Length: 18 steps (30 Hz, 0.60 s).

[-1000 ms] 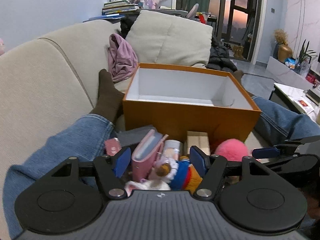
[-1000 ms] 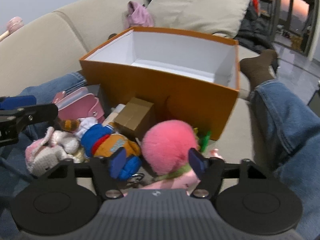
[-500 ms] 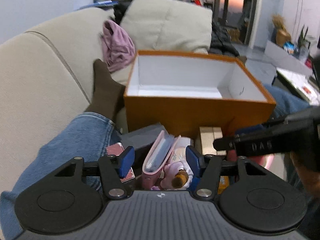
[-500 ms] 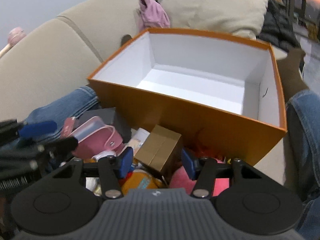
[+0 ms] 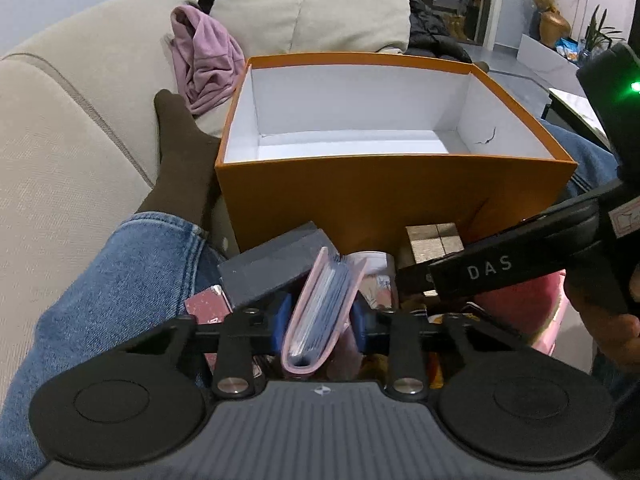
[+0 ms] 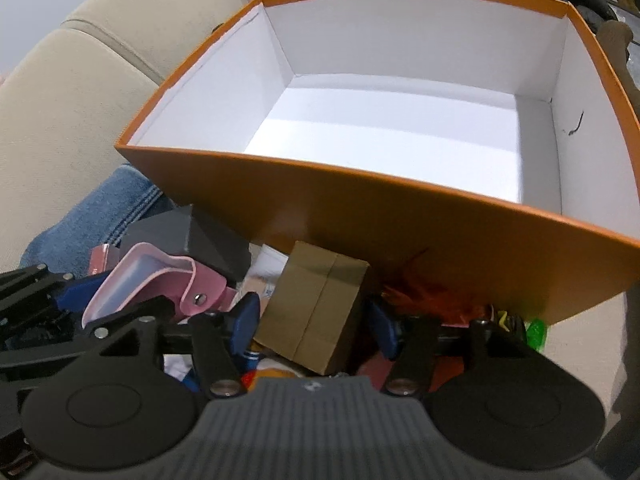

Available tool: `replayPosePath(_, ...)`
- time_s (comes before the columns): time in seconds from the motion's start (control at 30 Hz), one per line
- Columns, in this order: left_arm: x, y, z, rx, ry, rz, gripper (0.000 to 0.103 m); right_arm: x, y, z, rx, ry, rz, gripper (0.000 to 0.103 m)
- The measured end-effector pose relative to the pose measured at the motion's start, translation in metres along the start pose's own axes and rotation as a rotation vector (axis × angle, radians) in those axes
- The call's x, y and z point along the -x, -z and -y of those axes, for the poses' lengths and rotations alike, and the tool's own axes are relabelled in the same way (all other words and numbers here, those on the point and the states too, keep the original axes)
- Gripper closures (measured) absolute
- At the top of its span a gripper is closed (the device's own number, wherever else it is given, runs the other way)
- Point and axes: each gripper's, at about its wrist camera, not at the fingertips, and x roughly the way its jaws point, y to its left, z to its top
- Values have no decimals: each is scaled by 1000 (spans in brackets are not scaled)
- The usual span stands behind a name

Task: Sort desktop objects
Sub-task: 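Grasp the pink card wallet with the left gripper and lift it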

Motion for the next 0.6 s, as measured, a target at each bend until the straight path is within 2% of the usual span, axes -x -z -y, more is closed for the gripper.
replayPosePath(0.17, 12, 0, -2, 33, -8, 10, 77, 10, 5, -1, 20, -1, 23, 49)
replayPosePath(0.4, 51, -10, -7, 84, -9, 105, 83, 41, 8, -4, 54, -10, 115, 51)
replayPosePath(0.6, 81, -36, -5, 72, 35, 188, 83, 83, 0, -8, 75, -102, 162, 53)
